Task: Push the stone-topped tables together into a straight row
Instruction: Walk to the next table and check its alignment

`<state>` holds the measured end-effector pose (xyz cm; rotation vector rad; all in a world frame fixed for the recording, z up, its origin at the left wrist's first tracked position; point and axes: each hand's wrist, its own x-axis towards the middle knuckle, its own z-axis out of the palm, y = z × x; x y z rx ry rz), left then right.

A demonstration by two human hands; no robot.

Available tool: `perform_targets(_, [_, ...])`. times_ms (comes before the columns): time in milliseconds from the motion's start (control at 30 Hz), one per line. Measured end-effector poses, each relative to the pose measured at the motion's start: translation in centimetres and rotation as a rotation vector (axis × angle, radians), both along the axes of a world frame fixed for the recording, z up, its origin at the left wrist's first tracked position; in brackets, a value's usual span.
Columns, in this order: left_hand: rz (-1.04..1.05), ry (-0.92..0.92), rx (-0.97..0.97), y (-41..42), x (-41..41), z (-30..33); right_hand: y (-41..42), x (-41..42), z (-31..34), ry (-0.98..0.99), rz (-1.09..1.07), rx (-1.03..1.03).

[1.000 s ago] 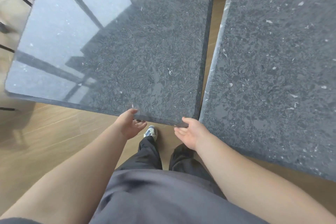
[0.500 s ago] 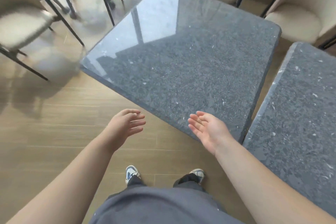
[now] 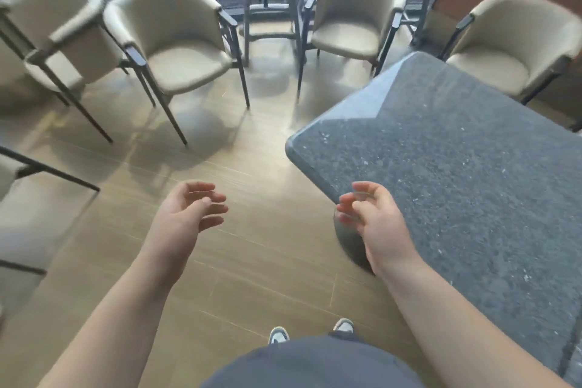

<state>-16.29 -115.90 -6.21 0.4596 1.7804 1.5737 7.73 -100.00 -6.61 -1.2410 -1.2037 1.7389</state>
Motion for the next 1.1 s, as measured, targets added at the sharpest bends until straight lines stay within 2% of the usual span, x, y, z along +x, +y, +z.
perform_targets(133, [0.031, 0.054, 0.138, 0.8, -3.8, 1.8, 0.7, -4.6, 2.6, -0.038, 0.145, 0.225])
perform_targets(267, [0.018, 0.143, 0.171, 2.9, -7.2, 3.0, 2.7, -8.7, 4.2, -0.027, 0.217, 0.349])
perform_targets(467, [0.009, 0.228, 0.210, 8.2, -16.2, 4.0, 9.2, -17.8, 4.9, 0.053, 0.239, 0.355])
perform_targets(733, [0.025, 0.331, 0.228, 18.3, -31.2, 7.2, 20.6, -35.7, 6.6, 0.150, 0.279, 0.340])
perform_targets(933, [0.104, 0.287, 0.299, 23.1, -39.7, 8.5, 26.6, -46.2, 9.1, 0.227, 0.382, 0.406])
perform_targets(1100, [0.078, 0.248, 0.352, 30.2, -46.6, 7.2, 32.4, -52.5, 9.0, 0.208, 0.342, 0.428])
